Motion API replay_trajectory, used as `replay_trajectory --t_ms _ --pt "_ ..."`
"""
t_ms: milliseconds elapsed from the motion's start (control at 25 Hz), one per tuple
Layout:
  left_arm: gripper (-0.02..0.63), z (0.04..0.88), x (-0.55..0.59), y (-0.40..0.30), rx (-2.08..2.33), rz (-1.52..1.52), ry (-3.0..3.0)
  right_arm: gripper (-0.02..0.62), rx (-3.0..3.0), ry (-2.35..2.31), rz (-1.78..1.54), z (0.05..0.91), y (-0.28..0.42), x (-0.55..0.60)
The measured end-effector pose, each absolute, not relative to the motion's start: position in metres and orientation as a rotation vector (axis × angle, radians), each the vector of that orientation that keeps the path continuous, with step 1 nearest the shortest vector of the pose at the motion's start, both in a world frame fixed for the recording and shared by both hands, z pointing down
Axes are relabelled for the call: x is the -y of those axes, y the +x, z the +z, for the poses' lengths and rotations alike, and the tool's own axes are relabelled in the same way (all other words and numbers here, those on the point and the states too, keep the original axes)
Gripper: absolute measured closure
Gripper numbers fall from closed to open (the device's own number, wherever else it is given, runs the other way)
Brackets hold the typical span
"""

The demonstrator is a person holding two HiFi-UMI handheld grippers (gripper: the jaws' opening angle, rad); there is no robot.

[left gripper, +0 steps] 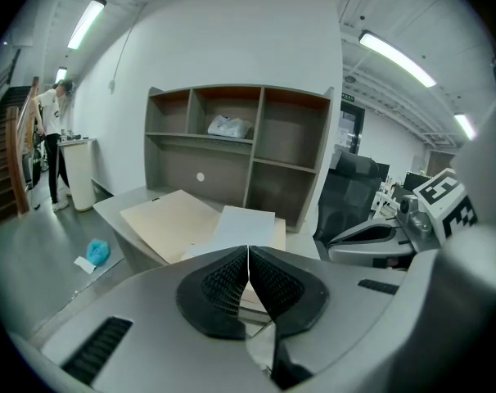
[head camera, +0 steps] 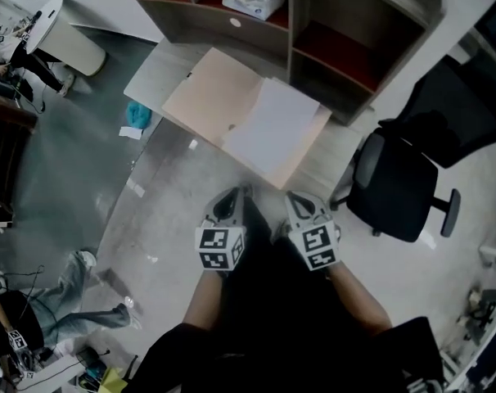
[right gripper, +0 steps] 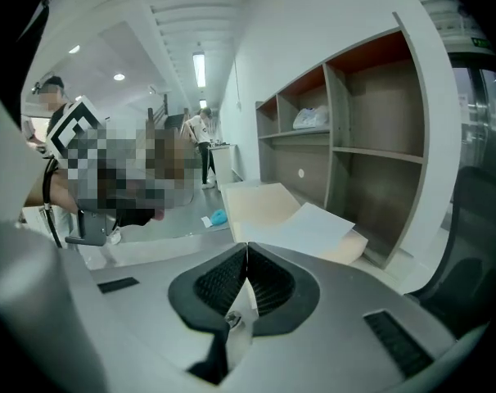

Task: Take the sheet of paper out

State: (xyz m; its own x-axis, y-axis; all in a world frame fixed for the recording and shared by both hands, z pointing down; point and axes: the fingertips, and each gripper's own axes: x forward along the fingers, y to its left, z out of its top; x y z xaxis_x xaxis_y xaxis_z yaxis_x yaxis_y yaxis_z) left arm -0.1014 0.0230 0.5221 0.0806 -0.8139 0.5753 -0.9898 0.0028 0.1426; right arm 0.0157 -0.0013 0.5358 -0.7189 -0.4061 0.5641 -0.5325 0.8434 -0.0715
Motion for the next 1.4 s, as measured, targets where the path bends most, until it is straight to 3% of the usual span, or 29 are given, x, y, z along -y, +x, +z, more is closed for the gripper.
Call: replay_trajectory --t_ms 1400 --pt "0.561 0.594 0.125 -0.194 1.381 0.673 1.994 0.578 2.151 1.052 0.529 0.58 -0.006 0.09"
